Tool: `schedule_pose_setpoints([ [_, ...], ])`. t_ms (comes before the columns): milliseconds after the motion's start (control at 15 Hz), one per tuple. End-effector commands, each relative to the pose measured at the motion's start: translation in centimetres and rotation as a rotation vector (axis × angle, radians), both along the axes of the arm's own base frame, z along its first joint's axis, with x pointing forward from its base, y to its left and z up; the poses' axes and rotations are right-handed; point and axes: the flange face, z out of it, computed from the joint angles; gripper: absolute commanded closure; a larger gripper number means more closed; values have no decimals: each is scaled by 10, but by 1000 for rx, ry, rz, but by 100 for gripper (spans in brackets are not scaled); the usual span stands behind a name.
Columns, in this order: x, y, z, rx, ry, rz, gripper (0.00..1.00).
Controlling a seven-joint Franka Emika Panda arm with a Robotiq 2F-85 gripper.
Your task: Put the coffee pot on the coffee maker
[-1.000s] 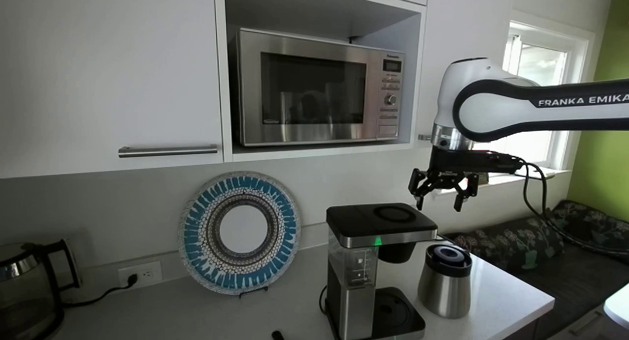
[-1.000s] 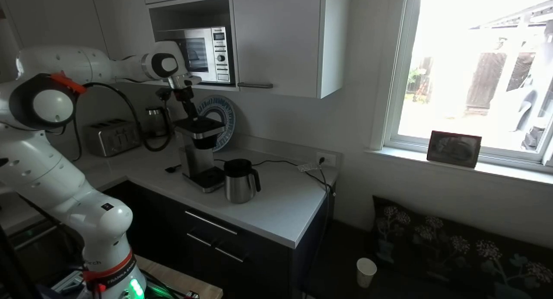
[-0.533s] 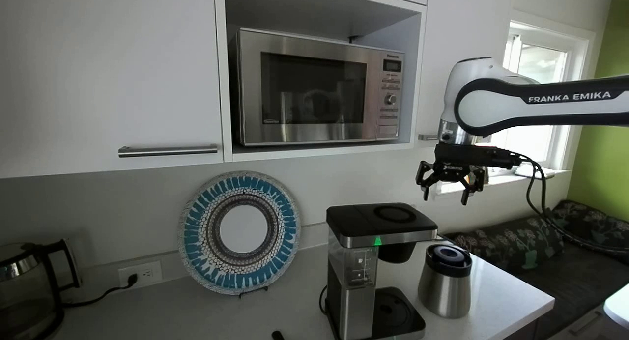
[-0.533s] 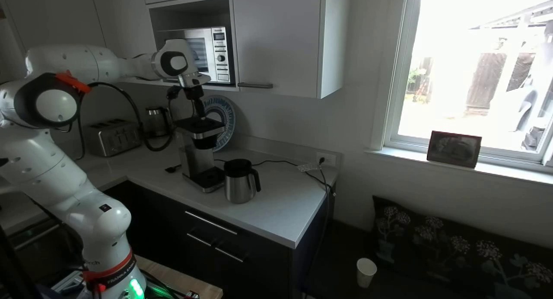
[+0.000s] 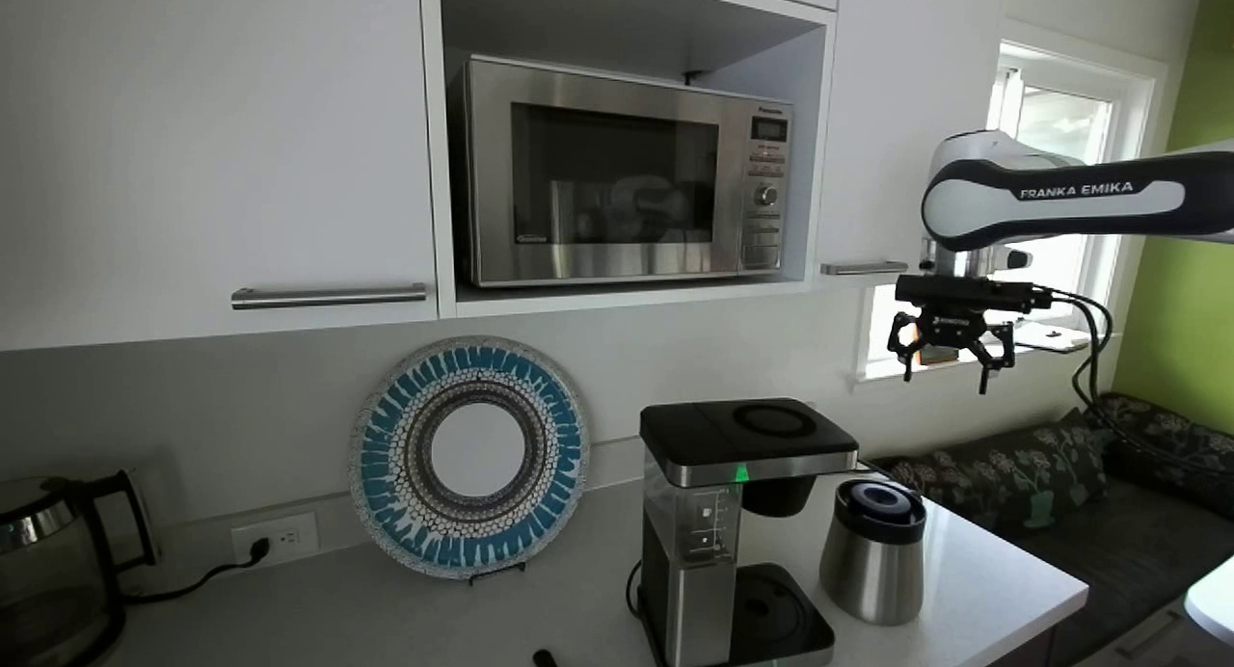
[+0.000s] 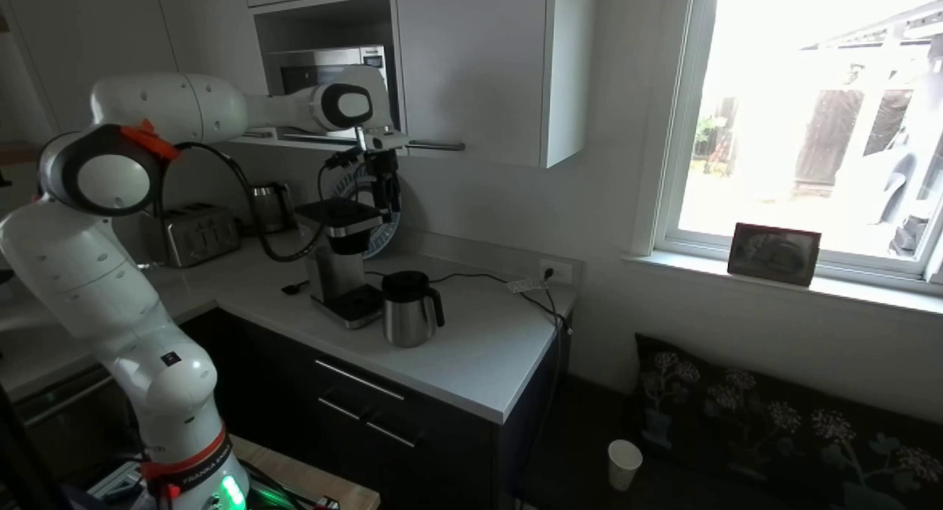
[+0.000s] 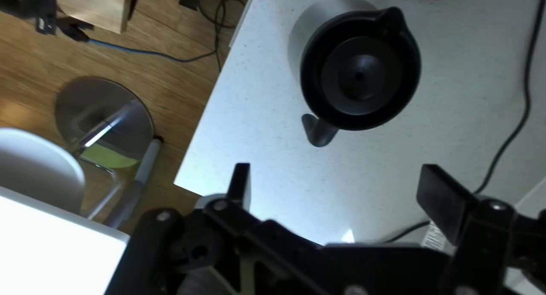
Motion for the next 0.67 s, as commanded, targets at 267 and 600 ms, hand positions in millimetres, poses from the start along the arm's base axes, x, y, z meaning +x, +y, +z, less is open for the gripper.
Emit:
schedule_pose_setpoints([
  [267, -32, -64, -38, 225, 232, -224, 0],
  [600, -47, -101, -74, 377, 185, -268, 0],
])
